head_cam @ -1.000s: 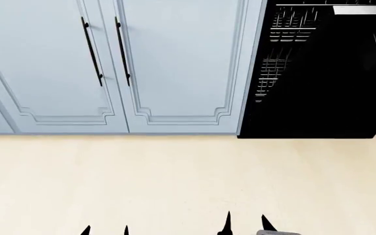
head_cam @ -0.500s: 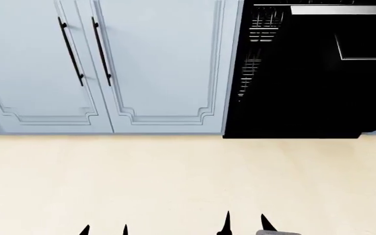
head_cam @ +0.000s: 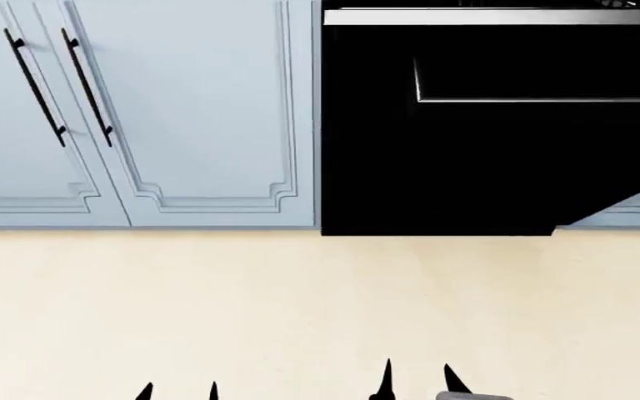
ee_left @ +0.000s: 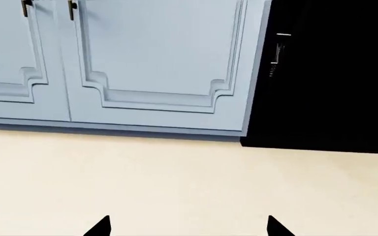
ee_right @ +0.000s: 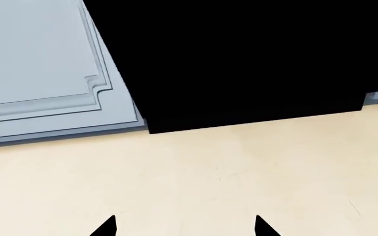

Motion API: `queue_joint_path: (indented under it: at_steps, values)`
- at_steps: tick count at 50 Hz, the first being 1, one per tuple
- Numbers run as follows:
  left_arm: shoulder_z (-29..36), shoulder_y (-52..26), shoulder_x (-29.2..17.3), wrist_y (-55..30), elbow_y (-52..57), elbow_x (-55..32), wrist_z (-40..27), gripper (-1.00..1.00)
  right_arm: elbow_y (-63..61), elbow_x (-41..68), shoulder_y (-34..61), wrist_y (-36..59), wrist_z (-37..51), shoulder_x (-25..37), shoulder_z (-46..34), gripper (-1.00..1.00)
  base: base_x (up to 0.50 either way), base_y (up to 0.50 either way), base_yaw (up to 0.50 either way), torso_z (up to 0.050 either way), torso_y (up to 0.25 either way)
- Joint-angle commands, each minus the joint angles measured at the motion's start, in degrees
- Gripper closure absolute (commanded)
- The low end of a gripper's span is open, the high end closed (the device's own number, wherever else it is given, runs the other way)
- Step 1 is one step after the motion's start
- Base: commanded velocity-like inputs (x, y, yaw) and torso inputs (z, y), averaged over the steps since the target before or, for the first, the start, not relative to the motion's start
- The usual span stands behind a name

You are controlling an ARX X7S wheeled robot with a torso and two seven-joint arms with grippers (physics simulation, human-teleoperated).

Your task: Close the dishwasher door

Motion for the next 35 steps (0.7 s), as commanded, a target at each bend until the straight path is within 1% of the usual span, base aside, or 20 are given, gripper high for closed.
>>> queue_joint_path:
  at_steps: [1,22,35]
  values:
    - [0.2,0.0,-0.1,0.2,-0.1,-0.2,-0.1,-1.00,0.5,0.1,0.1,-1.3,-0.6,0.1,-0.4,-1.00,0.00,-0.50,0.00,0.000,0.000]
    - [0.5,-0.1,-0.2,0.6,-0.3,-0.3,-0.3,-1.00,1.2,0.3,0.3,-3.1,-1.4,0.4,-1.0,-1.00,0.16,-0.48,0.00,0.000,0.000]
    - [0.8,-0.1,-0.3,0.6,-0.3,-0.5,-0.3,-1.00,1.1,0.7,0.4,-3.0,-1.3,0.6,-1.3,-1.00,0.02,-0.50,0.00,0.000,0.000]
